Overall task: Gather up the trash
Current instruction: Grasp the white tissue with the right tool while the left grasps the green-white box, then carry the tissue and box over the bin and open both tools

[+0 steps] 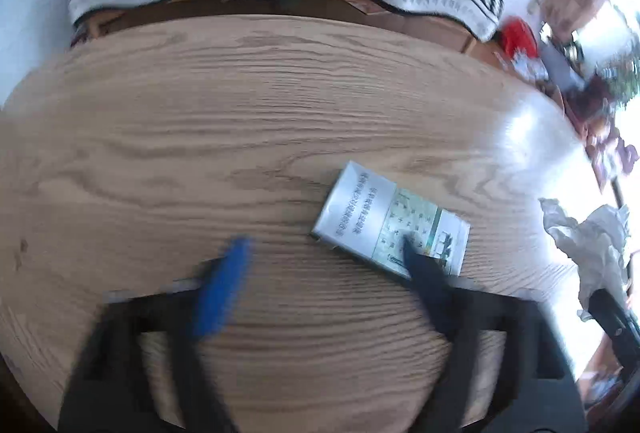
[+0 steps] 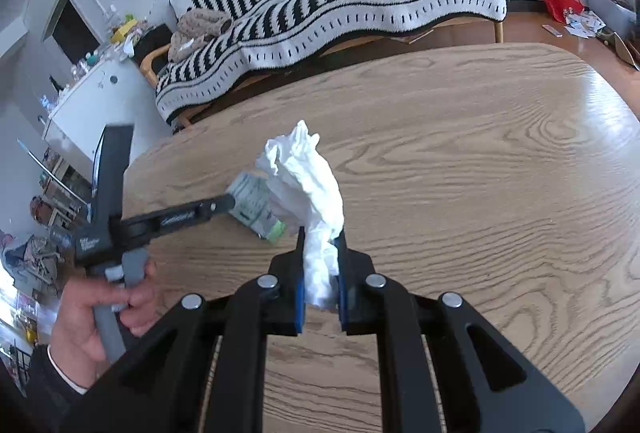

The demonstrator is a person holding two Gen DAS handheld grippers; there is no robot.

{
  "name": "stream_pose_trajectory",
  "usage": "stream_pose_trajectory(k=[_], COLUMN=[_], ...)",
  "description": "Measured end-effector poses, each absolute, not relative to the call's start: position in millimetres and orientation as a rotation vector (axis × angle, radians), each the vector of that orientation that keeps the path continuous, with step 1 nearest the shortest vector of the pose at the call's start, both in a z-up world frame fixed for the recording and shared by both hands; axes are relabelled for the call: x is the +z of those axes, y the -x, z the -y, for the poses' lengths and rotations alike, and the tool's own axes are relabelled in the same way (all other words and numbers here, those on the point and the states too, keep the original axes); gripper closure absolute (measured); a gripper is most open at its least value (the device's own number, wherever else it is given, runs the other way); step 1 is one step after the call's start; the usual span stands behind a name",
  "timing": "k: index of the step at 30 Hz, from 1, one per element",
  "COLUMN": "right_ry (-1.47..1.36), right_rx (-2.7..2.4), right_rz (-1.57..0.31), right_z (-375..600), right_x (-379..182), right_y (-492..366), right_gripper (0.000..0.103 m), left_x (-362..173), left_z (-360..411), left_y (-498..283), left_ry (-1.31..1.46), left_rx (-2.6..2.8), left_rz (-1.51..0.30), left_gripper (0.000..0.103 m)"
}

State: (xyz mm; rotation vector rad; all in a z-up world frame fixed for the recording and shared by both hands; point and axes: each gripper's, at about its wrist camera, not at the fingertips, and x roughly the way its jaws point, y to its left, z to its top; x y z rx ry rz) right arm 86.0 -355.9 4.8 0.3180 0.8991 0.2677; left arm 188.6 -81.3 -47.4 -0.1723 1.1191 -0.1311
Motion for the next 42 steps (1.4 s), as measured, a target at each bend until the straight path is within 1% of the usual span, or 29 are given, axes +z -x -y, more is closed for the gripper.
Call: stream_pose_trajectory(k=[1,3,7,12,15,17,20,21,24,25,26,27,28,29,30,33,36,38,39,42], right_ry=[-0.322,-0.332,-0.345,-0.354,-0.376,-0.387,-0.397,-0.403,-0.346,-0.335,-0.327,-0.319,-0.311,-0.301,-0.297,-0.283,-0.273,-0.269,-0.267,-0.256], right_rx=[0.267,0.267,0.251,0.22,0.224,0.224,0.203,0.197,0.146,0.148,0.154,0.153,0.149,0.145,0.143,0.148,0.171,0.191,0.196,0.201], right_rz=[-0.892,-0.881,-0.88,-0.871,-0.857,-0.85,-0.846,-0.851,-0.869,-0.87,-0.873,-0.88,-0.887,-0.899,-0.906,-0.922,-0.927,-0.924,-0.922,-0.908], right_z=[357,359,361,373,384,392,406,410,418,418,418,418,419,418,418,409,398,390,386,373], right_x=[7,11,11,12,16,19,18,17,15,15,15,15,13,11,9,6,6,7,8,12], right_y=[-87,-89,-96,-103,-101,-98,-98,-98,-96,-95,-94,-94,-94,-94,-94,-96,-97,-95,-94,-90], right_gripper=[0.091,0.091,0.091,0.091,0.091,0.091,0.091,0.091,0.091,0.091,0.091,0.091,0.091,0.091,0.091,0.091,0.091,0.091,0.091,0.091], left_x=[-41,-32,-46,-59,-50,-50,-61,-66,-67,-68,-66,-63,-60,-59,-59,-58,-55,-46,-45,-28], left_z=[77,77,90,115,144,166,179,181,182,180,182,182,180,178,175,155,134,118,116,102], left_y=[-186,-184,-189,-189,-198,-208,-220,-221,-214,-210,-205,-200,-195,-191,-185,-166,-148,-127,-130,-116], left_ry=[0.211,0.267,0.345,0.417,0.376,0.329,0.297,0.271,0.26,0.263,0.219,0.188,0.156,0.141,0.129,0.092,0.05,-0.001,-0.017,-0.011], left_rx=[-0.125,-0.086,0.119,0.364,0.424,0.447,0.489,0.501,0.489,0.449,0.402,0.37,0.331,0.305,0.272,0.192,0.122,0.09,0.083,0.043], left_rz=[-1.098,-1.077,-1.171,-1.191,-1.138,-1.139,-1.189,-1.209,-1.155,-1.141,-1.108,-1.083,-1.068,-1.066,-1.065,-1.07,-1.082,-1.056,-1.045,-1.005], left_gripper=[0.018,0.008,0.008,0.008,0.008,0.008,0.008,0.006,0.006,0.007,0.015,0.031,0.037,0.041,0.043,0.046,0.046,0.046,0.046,0.046])
